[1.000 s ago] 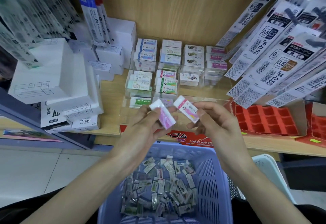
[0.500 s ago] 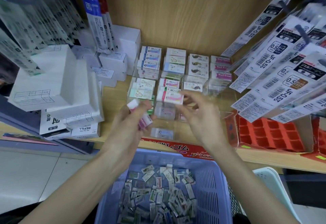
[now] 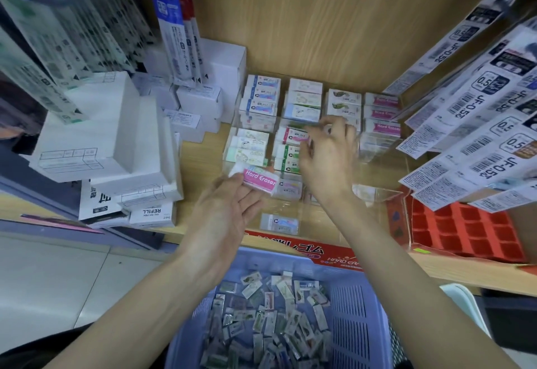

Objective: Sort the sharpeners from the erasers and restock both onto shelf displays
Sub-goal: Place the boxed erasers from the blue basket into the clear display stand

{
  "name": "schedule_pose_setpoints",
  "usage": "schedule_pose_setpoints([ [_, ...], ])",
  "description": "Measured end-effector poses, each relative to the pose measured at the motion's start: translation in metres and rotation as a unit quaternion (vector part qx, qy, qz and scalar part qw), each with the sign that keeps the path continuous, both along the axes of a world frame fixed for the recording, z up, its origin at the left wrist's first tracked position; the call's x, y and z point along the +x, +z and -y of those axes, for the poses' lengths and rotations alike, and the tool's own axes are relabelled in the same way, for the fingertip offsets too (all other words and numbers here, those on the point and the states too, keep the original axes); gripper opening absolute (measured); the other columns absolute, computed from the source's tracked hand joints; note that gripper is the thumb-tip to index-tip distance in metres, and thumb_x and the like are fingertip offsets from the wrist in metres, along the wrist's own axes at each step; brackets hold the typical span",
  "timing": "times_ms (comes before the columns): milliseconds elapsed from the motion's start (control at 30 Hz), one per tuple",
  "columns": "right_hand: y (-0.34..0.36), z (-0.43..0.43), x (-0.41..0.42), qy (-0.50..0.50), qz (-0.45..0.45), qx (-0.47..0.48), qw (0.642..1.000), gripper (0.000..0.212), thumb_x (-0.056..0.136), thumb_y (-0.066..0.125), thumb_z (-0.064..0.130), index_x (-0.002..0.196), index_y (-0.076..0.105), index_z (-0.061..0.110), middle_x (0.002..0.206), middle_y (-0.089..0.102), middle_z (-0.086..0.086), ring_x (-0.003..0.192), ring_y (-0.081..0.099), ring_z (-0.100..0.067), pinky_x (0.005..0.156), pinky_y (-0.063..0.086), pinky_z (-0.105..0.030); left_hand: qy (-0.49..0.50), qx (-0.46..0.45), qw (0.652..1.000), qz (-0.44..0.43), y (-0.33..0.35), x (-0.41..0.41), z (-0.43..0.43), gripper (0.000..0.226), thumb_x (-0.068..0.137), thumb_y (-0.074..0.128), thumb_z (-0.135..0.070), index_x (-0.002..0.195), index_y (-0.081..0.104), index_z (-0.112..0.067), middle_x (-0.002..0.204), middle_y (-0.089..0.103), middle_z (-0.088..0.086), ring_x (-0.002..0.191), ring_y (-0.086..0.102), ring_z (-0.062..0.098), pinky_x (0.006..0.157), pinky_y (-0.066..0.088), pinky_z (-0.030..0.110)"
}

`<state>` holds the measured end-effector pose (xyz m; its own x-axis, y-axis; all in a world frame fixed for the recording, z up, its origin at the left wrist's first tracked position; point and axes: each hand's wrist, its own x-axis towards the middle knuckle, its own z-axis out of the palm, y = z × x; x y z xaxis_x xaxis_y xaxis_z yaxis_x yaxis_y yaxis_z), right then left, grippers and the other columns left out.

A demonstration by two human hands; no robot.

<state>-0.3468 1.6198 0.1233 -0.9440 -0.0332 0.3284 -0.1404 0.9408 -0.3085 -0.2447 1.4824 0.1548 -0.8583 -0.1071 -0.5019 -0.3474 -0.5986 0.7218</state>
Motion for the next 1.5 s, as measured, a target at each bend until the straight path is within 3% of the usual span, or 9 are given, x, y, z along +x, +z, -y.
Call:
schedule_pose_setpoints([
  [167,0.040,-0.015,0.082,0.132,0.082,-0.279,0.948,0.029,0.088,0.055,0.006,0.114,0.061,0.016,0.110,0.049,0.006,0.099,0.051,-0.002,0.087,0.038,-0.010,-0.087,-0.118,0.989,0.017,-0.008,0.013,-0.010,0.033,0.100,0.036,-0.023,0.126,0.050,-0.008,0.105,0.072,0.006,0.099,0.067,0.011,0.091,0.045,0.031],
  [367,0.021,-0.042,0.144,0.190,0.083,-0.206,0.956,0.029,0.088,0.052,0.033,0.115,0.057,0.025,0.112,0.045,0.014,0.104,0.047,0.008,0.090,0.033,-0.004,-0.165,-0.161,0.972,0.034,-0.010,0.034,-0.029,0.014,0.094,0.048,-0.022,0.104,0.055,-0.014,0.096,0.074,0.007,0.094,0.070,0.017,0.087,0.050,0.035],
  [633,0.003,-0.064,0.130,0.124,0.024,-0.188,0.974,0.019,0.084,0.066,0.019,0.102,0.061,0.016,0.100,0.062,0.003,0.094,0.054,-0.010,0.082,0.040,-0.018,-0.247,-0.238,0.938,-0.047,-0.003,0.038,-0.036,0.018,0.095,0.044,-0.036,0.104,0.043,-0.021,0.092,0.074,-0.007,0.086,0.069,0.006,0.078,0.050,0.024],
  [733,-0.008,-0.077,0.100,0.067,0.013,-0.147,0.987,0.019,0.079,0.073,0.006,0.096,0.066,0.007,0.096,0.065,-0.004,0.092,0.056,-0.017,0.078,0.037,-0.018,-0.226,-0.450,0.847,-0.170,-0.001,0.034,-0.022,0.026,0.086,0.049,-0.045,0.107,0.041,-0.031,0.101,0.064,-0.023,0.084,0.062,-0.001,0.077,0.040,0.008],
  [833,-0.020,-0.076,0.083,0.059,0.004,-0.091,0.994,0.018,0.074,0.075,0.002,0.089,0.067,0.007,0.093,0.066,-0.005,0.086,0.062,-0.028,0.074,0.041,-0.024,-0.201,-0.667,0.685,-0.215,-0.022,0.028,-0.009,0.041,0.088,0.048,-0.054,0.115,0.051,-0.023,0.114,0.057,-0.010,0.105,0.049,0.014,0.091,0.033,0.025],
  [900,-0.024,-0.072,0.079,0.061,-0.010,-0.081,0.995,0.019,0.072,0.077,0.000,0.087,0.067,0.005,0.093,0.066,-0.006,0.085,0.062,-0.029,0.073,0.047,-0.030,-0.210,-0.703,0.647,-0.208,-0.043,0.027,-0.005,0.050,0.084,0.042,-0.054,0.112,0.057,-0.016,0.117,0.058,0.006,0.121,0.037,0.022,0.100,0.027,0.037],
  [1200,-0.005,-0.082,0.093,0.038,0.003,-0.134,0.990,0.021,0.076,0.075,0.004,0.094,0.066,0.011,0.094,0.060,0.003,0.089,0.057,-0.017,0.077,0.037,-0.016,-0.196,-0.673,0.674,-0.232,-0.043,0.030,-0.016,0.035,0.084,0.047,-0.040,0.102,0.062,-0.014,0.114,0.058,0.004,0.119,0.040,0.024,0.097,0.027,0.025],
  [1367,0.018,-0.082,0.119,0.087,0.097,-0.341,0.931,0.030,0.079,0.074,0.010,0.094,0.060,0.033,0.096,0.061,0.016,0.087,0.058,-0.003,0.077,0.043,-0.012,-0.214,-0.503,0.810,-0.214,-0.013,0.034,-0.030,0.021,0.086,0.054,-0.040,0.103,0.054,-0.029,0.103,0.059,-0.022,0.099,0.052,-0.007,0.084,0.033,0.000],
  [1500,0.023,-0.068,0.139,0.156,0.069,-0.317,0.933,0.026,0.076,0.076,0.015,0.098,0.064,0.023,0.098,0.059,0.010,0.089,0.054,0.006,0.079,0.039,-0.006,-0.212,-0.318,0.910,-0.162,-0.005,0.032,-0.040,0.035,0.080,0.057,-0.038,0.107,0.061,-0.016,0.095,0.072,-0.003,0.094,0.066,0.006,0.084,0.049,0.015],
])
